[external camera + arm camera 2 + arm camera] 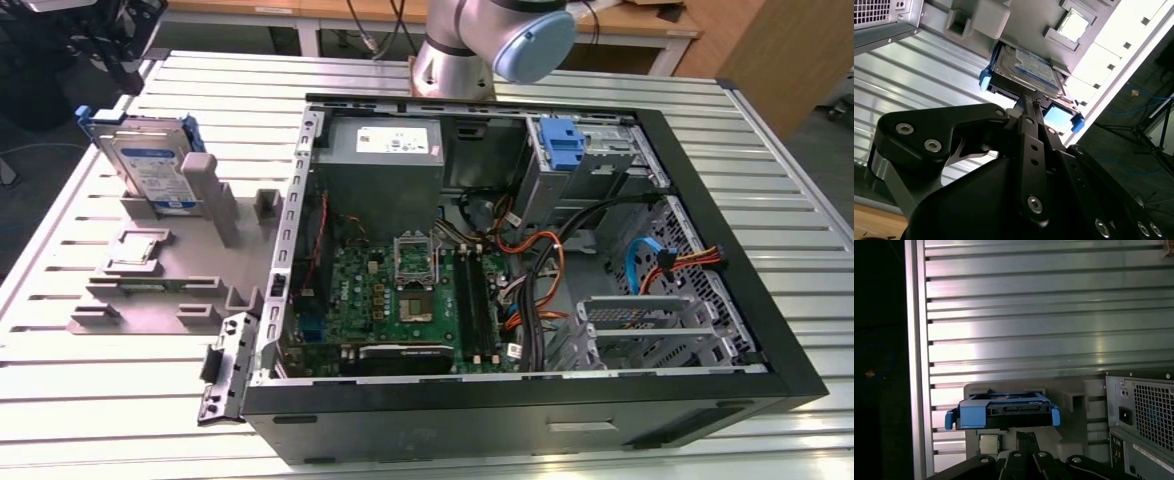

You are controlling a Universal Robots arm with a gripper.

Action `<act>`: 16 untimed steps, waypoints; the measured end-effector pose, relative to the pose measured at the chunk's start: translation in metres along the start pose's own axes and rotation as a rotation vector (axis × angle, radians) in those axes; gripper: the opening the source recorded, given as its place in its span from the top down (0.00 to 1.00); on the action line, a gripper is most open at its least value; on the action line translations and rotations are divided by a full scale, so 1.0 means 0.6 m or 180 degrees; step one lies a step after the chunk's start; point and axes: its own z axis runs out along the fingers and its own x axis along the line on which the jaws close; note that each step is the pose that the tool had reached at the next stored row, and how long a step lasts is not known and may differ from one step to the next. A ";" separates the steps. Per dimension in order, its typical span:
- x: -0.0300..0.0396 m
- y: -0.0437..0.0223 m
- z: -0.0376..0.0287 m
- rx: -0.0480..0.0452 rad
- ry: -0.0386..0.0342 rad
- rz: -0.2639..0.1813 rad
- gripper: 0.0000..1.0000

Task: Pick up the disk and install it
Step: 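Reach for the disk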

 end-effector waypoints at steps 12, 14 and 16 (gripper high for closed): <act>0.025 -0.002 0.002 0.0000 0.0000 0.0000 0.90; 0.030 -0.002 0.002 0.0000 0.0000 0.0000 0.90; 0.034 -0.002 0.003 0.0000 0.0000 0.0000 0.90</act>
